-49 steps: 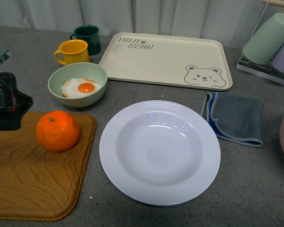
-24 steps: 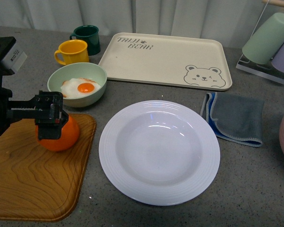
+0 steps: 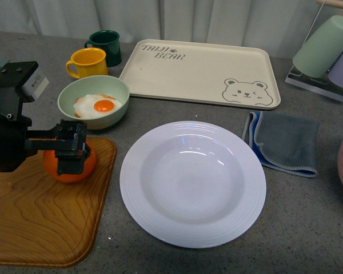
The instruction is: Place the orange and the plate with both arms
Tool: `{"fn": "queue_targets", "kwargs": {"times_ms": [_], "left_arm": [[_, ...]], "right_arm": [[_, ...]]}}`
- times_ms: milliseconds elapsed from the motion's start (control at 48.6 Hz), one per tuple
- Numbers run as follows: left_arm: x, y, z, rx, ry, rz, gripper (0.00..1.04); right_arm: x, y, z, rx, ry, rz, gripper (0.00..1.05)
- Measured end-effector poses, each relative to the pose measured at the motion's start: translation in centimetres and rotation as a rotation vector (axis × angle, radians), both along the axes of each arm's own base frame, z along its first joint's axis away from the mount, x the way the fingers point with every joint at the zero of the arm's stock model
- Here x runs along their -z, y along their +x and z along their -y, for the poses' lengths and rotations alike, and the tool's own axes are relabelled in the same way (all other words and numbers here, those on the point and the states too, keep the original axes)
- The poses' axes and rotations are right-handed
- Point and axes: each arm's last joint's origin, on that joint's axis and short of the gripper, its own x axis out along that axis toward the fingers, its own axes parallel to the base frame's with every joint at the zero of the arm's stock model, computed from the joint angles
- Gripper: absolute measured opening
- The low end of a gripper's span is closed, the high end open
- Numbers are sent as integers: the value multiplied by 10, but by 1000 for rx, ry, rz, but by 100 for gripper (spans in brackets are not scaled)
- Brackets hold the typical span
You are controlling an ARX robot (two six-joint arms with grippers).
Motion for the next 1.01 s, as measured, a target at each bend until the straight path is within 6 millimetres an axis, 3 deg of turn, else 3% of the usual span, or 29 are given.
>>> {"fn": "queue_targets", "kwargs": {"times_ms": [185, 494, 679, 802, 1008], "left_arm": [[1, 0, 0, 1, 6, -4, 98], [0, 1, 2, 4, 19, 7, 55], [-14, -3, 9, 33, 1, 52, 47], [-34, -7, 29, 91, -18, 122, 47], [-36, -7, 80, 238, -52, 143, 47]], "right_arm": [[0, 0, 0, 0, 0, 0, 95], [0, 0, 0, 0, 0, 0, 95], [0, 0, 0, 0, 0, 0, 95], [0, 0, 0, 0, 0, 0, 95], [0, 0, 0, 0, 0, 0, 95]]}}
